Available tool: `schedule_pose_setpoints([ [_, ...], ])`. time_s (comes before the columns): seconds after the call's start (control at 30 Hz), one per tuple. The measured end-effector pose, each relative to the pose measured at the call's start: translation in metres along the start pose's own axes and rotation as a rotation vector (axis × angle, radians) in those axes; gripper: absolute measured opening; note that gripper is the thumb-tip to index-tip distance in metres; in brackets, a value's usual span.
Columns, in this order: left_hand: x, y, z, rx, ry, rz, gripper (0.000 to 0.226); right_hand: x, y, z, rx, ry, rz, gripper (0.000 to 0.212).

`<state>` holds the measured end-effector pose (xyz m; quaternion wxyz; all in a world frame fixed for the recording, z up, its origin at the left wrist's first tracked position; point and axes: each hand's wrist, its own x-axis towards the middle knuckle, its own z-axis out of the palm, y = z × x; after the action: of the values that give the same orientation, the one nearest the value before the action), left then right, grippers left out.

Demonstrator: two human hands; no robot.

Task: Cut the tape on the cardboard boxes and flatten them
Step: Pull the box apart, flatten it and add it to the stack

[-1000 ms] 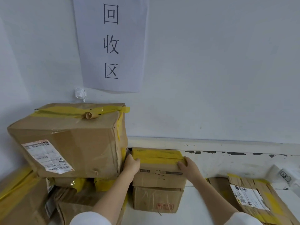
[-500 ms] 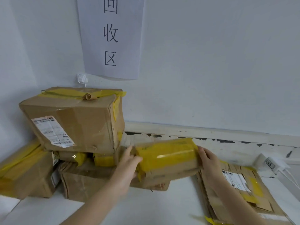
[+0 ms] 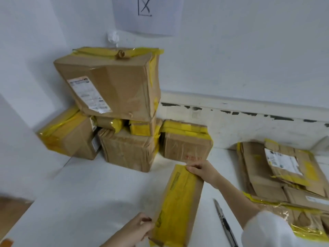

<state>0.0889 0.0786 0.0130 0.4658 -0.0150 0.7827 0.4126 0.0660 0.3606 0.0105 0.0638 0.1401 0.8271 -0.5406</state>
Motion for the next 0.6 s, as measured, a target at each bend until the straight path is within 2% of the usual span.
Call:
schedule_pose_setpoints([
  [0.1,0.016,0.008,-0.011,0.142,-0.072,-0.006,0.024,0.024,-0.009,0.018,-0.177,-0.202,-0.054,0.020],
  [0.2,0.034,0.021,-0.011,0.093,-0.036,0.097,0.032,0.044,-0.013,0.034,-0.264,-0.326,-0.084,0.022],
  [0.33,0.060,0.035,-0.004,0.068,0.089,0.200,0.048,0.062,-0.014,0.046,-0.253,-0.412,-0.093,0.023],
  [0.5,0.078,0.037,-0.003,0.017,0.150,0.224,0.079,0.066,-0.020,0.047,-0.351,-0.395,-0.072,0.027],
  [0.6,0.084,0.034,-0.004,0.132,0.149,0.354,0.090,0.053,-0.016,0.035,-0.362,-0.215,-0.089,0.039],
])
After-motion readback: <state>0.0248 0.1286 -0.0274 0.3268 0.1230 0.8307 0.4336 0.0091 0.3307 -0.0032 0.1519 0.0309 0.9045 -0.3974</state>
